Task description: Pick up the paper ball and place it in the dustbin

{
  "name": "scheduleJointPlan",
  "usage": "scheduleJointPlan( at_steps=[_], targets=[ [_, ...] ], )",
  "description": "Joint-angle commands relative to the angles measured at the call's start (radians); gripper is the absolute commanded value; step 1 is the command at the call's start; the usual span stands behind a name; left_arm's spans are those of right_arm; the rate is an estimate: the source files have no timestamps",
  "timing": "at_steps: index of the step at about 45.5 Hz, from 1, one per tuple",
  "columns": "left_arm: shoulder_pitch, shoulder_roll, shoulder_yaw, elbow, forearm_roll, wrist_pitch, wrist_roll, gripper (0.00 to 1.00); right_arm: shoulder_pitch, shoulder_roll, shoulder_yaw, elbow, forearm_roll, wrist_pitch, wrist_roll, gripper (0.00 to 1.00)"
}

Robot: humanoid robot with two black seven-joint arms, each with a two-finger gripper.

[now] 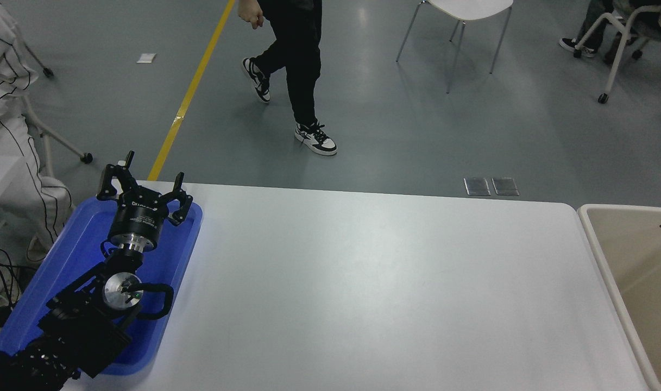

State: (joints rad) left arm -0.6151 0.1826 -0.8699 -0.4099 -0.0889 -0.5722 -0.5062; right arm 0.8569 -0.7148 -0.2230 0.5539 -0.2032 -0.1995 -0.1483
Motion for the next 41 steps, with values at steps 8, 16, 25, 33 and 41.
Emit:
scheduleJointPlan(
  at_steps=[8, 16, 25, 33, 41],
  targets=[
    [0.002, 0.0, 0.0, 0.0, 0.0, 0.0, -0.002, 1.0, -0.179, -0.035, 0.663, 0.158, -0.004, 0.015, 0.004, 1.0],
    [0.002, 0.0, 0.0, 0.0, 0.0, 0.0, 0.0, 1.0, -0.257, 0.024, 0.934, 0.159, -0.004, 0.026, 0.022, 1.0],
    [0.002, 0.0, -0.001, 0.0, 0.0, 0.0, -0.002, 1.0, -0.357, 0.132, 1.228, 0.158, -0.007, 0.138, 0.185, 1.0],
    [0.002, 0.0, 0.0, 0.0, 0.0, 0.0, -0.002, 1.0, -0.4, 0.227, 1.281, 0.158, -0.007, 0.187, 0.396, 1.0],
    [0.002, 0.0, 0.0, 0.0, 0.0, 0.0, -0.002, 1.0, -0.412, 0.291, 1.275, 0.158, -0.002, 0.203, 0.607, 1.0]
  ],
)
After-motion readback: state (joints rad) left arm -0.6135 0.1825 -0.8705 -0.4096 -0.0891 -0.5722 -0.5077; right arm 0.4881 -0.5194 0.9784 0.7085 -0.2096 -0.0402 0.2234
